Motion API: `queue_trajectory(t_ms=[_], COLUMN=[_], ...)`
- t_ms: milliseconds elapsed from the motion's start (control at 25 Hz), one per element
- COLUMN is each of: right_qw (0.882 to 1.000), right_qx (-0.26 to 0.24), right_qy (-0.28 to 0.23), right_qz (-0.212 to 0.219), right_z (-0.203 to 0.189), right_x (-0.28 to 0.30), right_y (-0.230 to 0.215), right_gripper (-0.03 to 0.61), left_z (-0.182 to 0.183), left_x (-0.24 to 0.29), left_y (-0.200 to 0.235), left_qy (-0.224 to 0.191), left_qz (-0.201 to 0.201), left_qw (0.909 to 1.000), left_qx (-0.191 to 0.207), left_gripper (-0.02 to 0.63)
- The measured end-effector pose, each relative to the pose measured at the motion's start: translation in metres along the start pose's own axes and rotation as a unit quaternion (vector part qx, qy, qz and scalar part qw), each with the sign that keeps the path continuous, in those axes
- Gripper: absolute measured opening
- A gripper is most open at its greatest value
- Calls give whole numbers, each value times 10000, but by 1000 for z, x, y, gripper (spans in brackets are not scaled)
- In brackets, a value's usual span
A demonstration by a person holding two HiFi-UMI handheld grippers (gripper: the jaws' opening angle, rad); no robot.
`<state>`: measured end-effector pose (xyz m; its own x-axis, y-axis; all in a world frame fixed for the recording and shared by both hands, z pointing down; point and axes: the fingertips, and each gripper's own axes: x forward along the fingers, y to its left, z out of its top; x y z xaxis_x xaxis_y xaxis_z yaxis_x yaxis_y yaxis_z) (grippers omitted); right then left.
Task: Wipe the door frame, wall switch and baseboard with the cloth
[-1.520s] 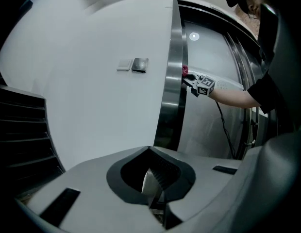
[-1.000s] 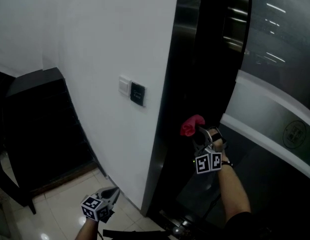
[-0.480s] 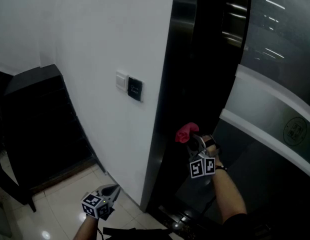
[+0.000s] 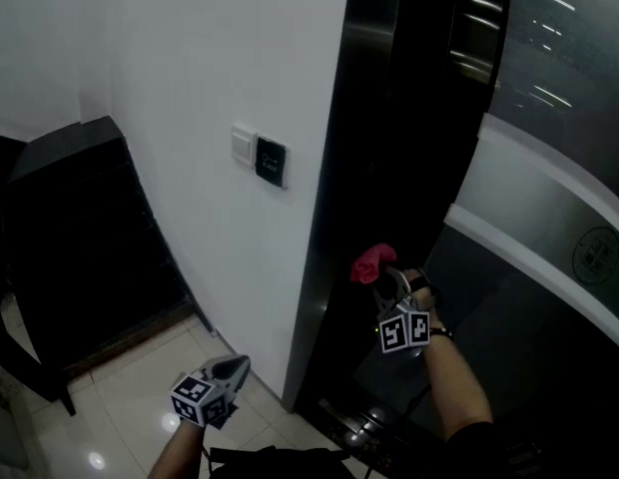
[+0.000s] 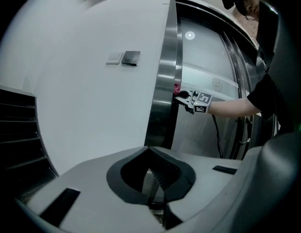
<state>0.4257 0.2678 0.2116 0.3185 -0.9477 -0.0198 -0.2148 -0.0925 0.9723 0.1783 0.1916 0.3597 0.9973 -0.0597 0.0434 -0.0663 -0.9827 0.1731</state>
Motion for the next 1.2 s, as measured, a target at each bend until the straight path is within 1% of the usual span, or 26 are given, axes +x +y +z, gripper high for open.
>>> queue_trajectory(t_ms=[200,400,520,720,800,960,1120,1200], right_qw=[9996,9981,9967,9910,9902,9908,9873,9869], right_qx=[33,87,90,-117,-87,19,-84,-18], right_qy=[68,114,124,127,128,128,140,133], right_qz=[258,593,795,1329,1389,1350,1580,1609], right_z=[-7,-12,-14,-17,-18,-19,-22,-21], right_x=[-1,-3,-5,-10,-11,-10,-11,-12], right_y=[26,56,74,117,127,132,150,160], right_gripper=[49,49,49,49,49,49,49,49], left_z=[-1,4,1,-11,-16,-18,-20,-23], left_x=[8,8,9,4,2,1,-1,-3], left_y=[-3,-2,-2,0,1,1,-1,-1], left_qy=[24,-141,-79,128,205,196,222,282], left_qz=[-51,37,34,101,131,178,191,209], left_qw=[10000,9999,10000,9998,9997,9996,9996,9994], left_qx=[-12,58,45,67,47,-29,-52,-47], left_gripper=[-9,-9,-9,-9,-9,-9,-9,-9])
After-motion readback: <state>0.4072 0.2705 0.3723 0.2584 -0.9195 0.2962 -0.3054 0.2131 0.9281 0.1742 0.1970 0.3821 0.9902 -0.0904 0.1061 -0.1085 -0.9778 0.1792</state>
